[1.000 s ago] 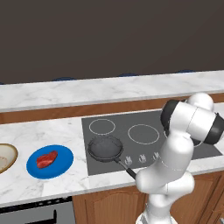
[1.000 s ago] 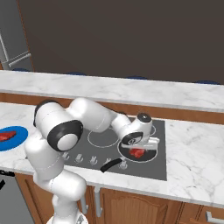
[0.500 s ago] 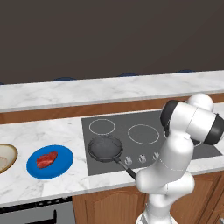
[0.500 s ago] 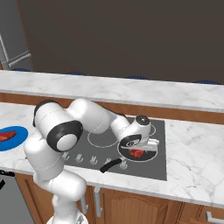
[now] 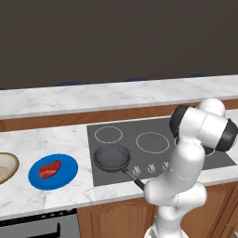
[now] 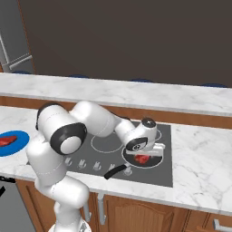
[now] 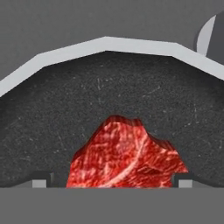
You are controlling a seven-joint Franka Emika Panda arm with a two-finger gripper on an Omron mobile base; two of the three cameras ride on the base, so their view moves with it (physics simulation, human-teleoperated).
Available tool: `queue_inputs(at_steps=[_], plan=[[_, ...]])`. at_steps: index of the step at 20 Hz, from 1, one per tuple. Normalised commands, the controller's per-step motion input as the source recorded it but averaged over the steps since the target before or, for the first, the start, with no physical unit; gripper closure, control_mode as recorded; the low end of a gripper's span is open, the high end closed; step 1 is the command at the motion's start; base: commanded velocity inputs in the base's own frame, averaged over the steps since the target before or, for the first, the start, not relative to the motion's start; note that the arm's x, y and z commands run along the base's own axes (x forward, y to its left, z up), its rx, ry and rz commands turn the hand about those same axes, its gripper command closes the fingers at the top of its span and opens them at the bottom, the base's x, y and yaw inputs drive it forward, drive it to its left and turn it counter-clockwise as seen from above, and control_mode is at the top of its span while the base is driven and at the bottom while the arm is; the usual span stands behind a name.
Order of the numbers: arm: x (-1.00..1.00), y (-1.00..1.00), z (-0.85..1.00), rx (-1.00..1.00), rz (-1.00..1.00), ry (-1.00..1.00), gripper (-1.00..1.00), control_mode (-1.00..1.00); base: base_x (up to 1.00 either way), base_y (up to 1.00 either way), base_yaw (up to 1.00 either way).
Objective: Place one of the steaks on the plate and the other in the bowl. Then place the bowl in the fridge.
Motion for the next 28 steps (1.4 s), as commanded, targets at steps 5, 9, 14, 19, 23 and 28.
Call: queue_inputs(at_steps=[5,9,14,19,23,28], plan=[[0.07,0.48,-0.48,0.0,-0.23,0.07,-1.0,-1.0,0.0,0.0,0.0],[0.0,0.44,-0.55,0.0,-0.22,0.04,-1.0,-1.0,0.0,0.0,0.0],[0.0,0.59,-0.51,0.0,-0.23,0.01,-1.0,-1.0,0.0,0.0,0.0],[0.0,0.79,-0.6,0.0,-0.24,0.0,-1.0,-1.0,0.0,0.0,0.0],[-0.04,0.94,-0.64,-0.01,-0.25,-0.01,-1.0,-1.0,0.0,0.0,0.0],[-0.01,1.0,-0.64,-0.02,-0.25,-0.06,-1.0,-1.0,0.0,0.0,0.0]])
